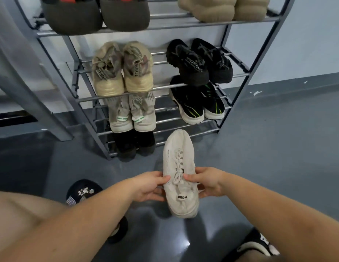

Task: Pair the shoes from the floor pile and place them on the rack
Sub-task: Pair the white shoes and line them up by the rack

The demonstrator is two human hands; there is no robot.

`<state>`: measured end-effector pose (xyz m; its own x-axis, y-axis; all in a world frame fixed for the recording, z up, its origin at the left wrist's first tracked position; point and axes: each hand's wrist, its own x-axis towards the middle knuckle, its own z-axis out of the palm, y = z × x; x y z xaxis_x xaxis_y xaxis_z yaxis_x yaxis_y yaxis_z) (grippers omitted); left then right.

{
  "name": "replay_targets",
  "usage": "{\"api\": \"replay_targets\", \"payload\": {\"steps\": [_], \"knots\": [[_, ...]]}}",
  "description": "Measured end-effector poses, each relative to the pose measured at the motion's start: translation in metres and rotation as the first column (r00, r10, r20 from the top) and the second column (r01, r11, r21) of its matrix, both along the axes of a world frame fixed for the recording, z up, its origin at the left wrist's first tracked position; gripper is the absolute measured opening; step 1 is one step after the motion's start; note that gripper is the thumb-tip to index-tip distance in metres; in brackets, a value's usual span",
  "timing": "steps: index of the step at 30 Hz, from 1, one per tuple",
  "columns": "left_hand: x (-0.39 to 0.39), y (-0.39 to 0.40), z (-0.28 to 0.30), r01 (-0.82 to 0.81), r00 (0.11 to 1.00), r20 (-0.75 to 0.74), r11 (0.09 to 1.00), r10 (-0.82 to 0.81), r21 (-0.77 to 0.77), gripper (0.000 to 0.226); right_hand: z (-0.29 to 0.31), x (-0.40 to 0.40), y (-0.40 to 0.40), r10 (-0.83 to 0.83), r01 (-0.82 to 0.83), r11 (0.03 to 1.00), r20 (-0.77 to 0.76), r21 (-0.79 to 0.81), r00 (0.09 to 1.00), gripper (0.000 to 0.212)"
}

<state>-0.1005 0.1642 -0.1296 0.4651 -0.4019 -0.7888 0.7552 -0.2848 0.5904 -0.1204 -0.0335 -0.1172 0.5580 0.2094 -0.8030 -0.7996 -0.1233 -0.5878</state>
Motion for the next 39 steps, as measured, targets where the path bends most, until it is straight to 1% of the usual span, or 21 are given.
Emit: {"api": "replay_targets", "payload": {"steps": [3,5,7,8,11,15,19,22,25,27,30,33,35,37,39], "knots": [[0.003,0.006,-0.032,-0.011,0.999,-0.050,0.998,0.014,0.067,0.017,-0.039,-0.007,0.014,-0.117,0.117,0.993,-0.014,-0.036,0.993,0.044],[0.008,0.013,-0.049,-0.020,0.996,-0.083,0.993,0.030,0.119,0.023,-0.060,-0.009,0.024,-0.160,0.160,0.986,-0.003,-0.052,0.987,0.044],[0.012,0.015,-0.063,-0.027,0.995,-0.087,0.983,0.044,0.181,0.025,-0.075,-0.008,0.031,-0.150,0.151,0.985,0.021,-0.084,0.988,0.041],[0.013,0.014,-0.068,-0.037,0.995,-0.082,0.979,0.054,0.199,0.023,-0.080,-0.005,0.034,-0.144,0.146,0.984,0.026,-0.104,0.989,0.039],[0.014,0.010,-0.084,-0.070,0.992,-0.085,0.975,0.090,0.209,0.018,-0.095,0.006,0.035,-0.133,0.135,0.980,0.021,-0.146,0.991,0.031],[0.023,0.011,-0.106,-0.136,0.983,-0.087,0.963,0.160,0.231,0.023,-0.115,0.025,0.039,-0.124,0.124,0.975,0.012,-0.184,0.992,0.026],[0.032,0.015,-0.124,-0.151,0.976,-0.116,0.953,0.187,0.263,0.028,-0.131,0.038,0.047,-0.116,0.109,0.975,-0.028,-0.194,0.993,0.026],[0.036,0.016,-0.134,-0.142,0.971,-0.144,0.948,0.188,0.284,0.030,-0.141,0.042,0.050,-0.105,0.090,0.973,-0.055,-0.213,0.993,0.029],[0.037,0.013,-0.139,-0.138,0.971,-0.141,0.937,0.191,0.320,0.032,-0.153,0.041,0.055,-0.087,0.067,0.966,-0.070,-0.249,0.994,0.030],[0.037,0.009,-0.142,-0.143,0.972,-0.126,0.927,0.198,0.348,0.033,-0.158,0.040,0.057,-0.067,0.048,0.965,-0.068,-0.256,0.995,0.031],[0.033,0.004,-0.142,-0.130,0.973,-0.139,0.932,0.187,0.339,0.034,-0.157,0.039,0.057,-0.008,-0.007,0.952,-0.048,-0.306,0.999,0.032],[0.030,0.004,-0.140,-0.100,0.979,-0.132,0.933,0.154,0.346,0.034,-0.156,0.041,0.046,-0.056,0.059,0.934,0.019,-0.353,0.998,0.040],[0.028,0.007,-0.143,-0.080,0.984,-0.122,0.930,0.131,0.358,0.035,-0.154,0.043,0.034,-0.093,0.111,0.914,0.065,-0.390,0.994,0.045],[0.023,0.010,-0.146,-0.059,0.989,-0.107,0.928,0.106,0.368,0.040,-0.151,0.038,0.017,-0.090,0.114,0.866,0.074,-0.487,0.993,0.046],[0.015,0.011,-0.149,-0.035,0.993,-0.094,0.927,0.075,0.374,0.052,-0.153,0.027,0.001,-0.106,0.103,0.819,0.027,-0.565,0.994,0.057]]}}
